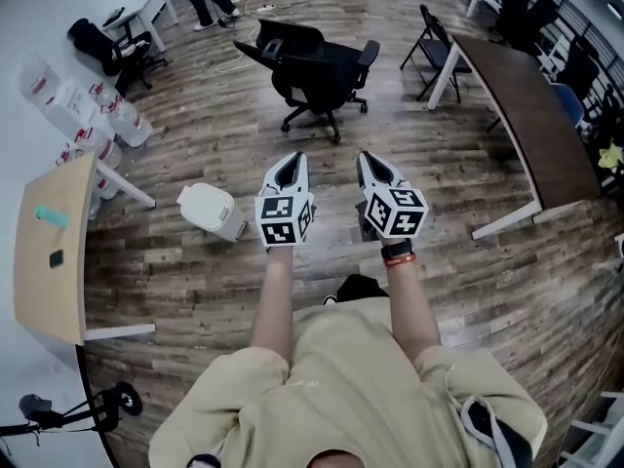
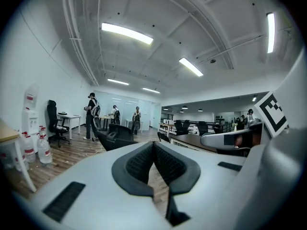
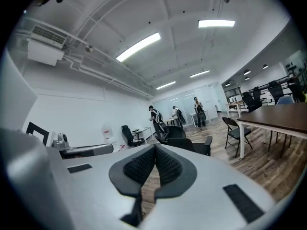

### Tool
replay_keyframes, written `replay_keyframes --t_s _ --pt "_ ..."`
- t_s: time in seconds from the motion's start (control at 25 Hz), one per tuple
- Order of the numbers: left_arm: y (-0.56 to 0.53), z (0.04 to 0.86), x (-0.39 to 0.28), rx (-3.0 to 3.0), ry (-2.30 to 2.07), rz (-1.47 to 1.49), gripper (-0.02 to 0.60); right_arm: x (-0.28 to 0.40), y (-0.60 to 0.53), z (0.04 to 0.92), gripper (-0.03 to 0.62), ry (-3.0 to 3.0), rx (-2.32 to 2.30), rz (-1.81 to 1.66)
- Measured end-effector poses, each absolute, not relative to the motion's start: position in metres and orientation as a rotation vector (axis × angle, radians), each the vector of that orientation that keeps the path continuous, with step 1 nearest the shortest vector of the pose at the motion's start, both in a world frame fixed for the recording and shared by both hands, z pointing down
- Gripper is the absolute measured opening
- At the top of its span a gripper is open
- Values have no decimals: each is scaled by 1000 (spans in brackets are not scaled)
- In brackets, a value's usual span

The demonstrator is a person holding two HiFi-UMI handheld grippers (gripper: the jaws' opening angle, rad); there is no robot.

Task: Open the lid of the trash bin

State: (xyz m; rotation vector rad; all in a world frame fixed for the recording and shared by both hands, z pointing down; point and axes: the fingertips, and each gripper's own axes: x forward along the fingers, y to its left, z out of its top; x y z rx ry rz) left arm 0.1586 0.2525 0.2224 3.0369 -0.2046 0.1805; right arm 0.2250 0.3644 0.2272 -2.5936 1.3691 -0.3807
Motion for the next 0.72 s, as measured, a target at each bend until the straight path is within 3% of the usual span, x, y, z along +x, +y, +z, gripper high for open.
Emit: replay_keyframes --t_s 0.72 --pt "41 233 71 2840 -874 133 25 176 98 245 15 2055 -2246 -481"
